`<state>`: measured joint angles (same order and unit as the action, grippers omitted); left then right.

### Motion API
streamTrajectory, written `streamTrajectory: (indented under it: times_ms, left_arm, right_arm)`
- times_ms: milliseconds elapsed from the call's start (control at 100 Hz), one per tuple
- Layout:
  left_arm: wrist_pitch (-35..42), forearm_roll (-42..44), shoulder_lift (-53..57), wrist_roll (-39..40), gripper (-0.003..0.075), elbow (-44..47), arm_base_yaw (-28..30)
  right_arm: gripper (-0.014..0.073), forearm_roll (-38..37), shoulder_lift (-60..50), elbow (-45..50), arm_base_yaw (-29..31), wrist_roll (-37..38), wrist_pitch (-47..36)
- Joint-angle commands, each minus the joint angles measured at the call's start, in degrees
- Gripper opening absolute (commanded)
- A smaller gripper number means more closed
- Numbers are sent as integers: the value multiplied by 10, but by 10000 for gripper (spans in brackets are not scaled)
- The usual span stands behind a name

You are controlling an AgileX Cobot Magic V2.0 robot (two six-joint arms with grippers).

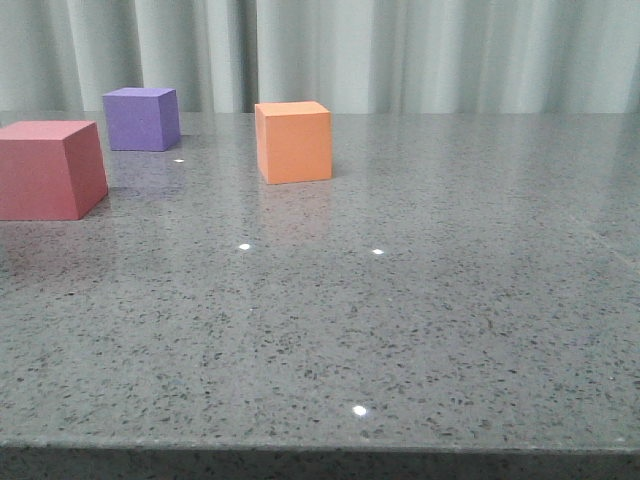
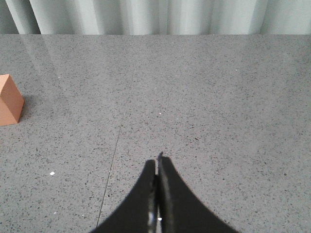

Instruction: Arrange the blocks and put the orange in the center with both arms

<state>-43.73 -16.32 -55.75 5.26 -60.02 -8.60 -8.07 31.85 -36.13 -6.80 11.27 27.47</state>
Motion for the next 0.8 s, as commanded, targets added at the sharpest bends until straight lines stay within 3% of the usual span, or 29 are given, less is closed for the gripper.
streamTrajectory:
  times_ms: [0, 220, 360, 650, 790]
  left_arm:
    - [74, -38, -18, 21, 638, -20, -24]
    - [149, -21, -123, 78, 637, -55, -132]
    - [140, 89, -218, 186, 636, -138, -200]
    - [2, 442, -409, 461, 636, -369, -338]
    - [-86, 509, -484, 511, 636, -473, -363]
  right_arm:
    - [-69, -5, 0, -15, 5, -1, -46]
    - [-69, -5, 0, -15, 5, -1, -46]
    - [-69, -5, 0, -15, 5, -1, -46]
    - [-69, -5, 0, -15, 5, -1, -46]
    - [-69, -5, 0, -15, 5, -1, -46]
